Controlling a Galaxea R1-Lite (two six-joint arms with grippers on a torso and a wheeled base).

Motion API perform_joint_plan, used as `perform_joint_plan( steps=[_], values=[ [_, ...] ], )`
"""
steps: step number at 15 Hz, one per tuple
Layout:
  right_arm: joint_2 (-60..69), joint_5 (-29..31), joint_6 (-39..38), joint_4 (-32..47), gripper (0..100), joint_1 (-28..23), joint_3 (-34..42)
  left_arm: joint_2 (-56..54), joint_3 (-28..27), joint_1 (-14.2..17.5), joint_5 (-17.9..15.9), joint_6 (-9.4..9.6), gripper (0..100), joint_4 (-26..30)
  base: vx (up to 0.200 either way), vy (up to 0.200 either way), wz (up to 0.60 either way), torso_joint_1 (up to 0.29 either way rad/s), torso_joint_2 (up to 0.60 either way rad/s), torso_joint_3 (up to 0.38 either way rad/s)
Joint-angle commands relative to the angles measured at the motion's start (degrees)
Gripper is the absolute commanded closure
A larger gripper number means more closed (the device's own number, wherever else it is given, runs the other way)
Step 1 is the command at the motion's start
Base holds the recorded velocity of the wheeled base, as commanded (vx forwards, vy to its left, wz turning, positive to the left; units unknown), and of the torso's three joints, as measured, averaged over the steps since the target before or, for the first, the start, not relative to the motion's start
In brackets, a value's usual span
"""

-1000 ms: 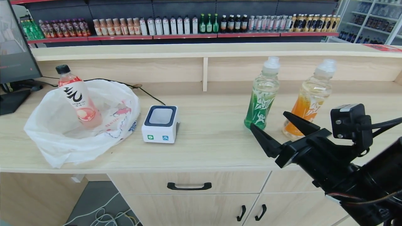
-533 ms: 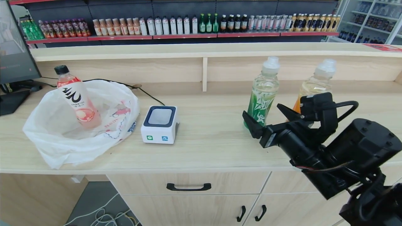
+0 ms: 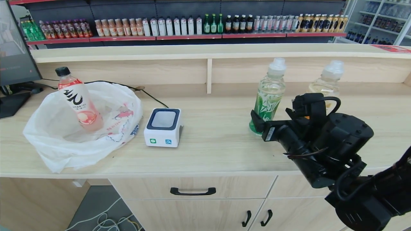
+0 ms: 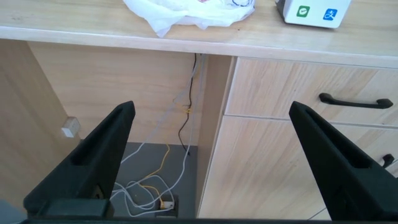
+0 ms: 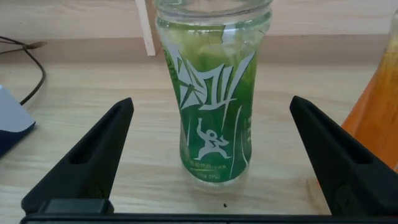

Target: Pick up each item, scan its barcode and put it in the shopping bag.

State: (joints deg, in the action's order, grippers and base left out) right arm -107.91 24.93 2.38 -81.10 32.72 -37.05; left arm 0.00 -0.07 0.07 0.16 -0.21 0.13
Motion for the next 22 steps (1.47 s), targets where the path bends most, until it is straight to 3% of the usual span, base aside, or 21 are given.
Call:
perform_joint_plan(
  steps=[1, 14, 22],
  values=[
    [-3.27, 0.38, -0.36, -0.11, 0, -0.90, -2.94, 0.00, -0.01, 0.01, 0.02, -0.06, 0, 0.04, 0.000, 0.000, 0.00, 0.000, 0.00, 0.000],
    [-10.39, -1.20, -0.27, 4.38, 0, -3.72, -16.92, 0.00, -0.01, 0.01, 0.02, -0.32, 0, -0.05, 0.000, 0.000, 0.00, 0.000, 0.00, 0.000],
    [-10.83, -1.38, -0.27, 6.05, 0, -3.89, -17.88, 0.00, -0.01, 0.01, 0.02, -0.41, 0, -0.05, 0.000, 0.000, 0.00, 0.000, 0.00, 0.000]
  ],
)
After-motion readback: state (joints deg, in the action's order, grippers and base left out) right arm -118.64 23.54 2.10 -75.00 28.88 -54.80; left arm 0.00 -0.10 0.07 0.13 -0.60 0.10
